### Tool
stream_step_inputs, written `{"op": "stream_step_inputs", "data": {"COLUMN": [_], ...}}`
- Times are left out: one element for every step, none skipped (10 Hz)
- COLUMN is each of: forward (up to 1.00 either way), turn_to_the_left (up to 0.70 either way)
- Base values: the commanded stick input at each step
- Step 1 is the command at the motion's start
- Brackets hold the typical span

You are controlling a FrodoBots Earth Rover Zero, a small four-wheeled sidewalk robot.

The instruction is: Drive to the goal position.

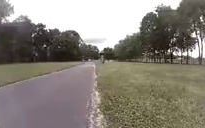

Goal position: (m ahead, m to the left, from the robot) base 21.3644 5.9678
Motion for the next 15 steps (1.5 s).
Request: {"op": "stream_step_inputs", "data": {"forward": [0.7,0.7,0.7,0.7,0.7,0.7,0.7,0.7,0.7,0.7,0.7,0.7,0.7,0.7,0.7], "turn_to_the_left": [0.14,0.14,0.14,0.11,0.03,0.0,0.0,0.0,0.0,0.0,0.0,0.0,0.0,0.0,0.0]}}
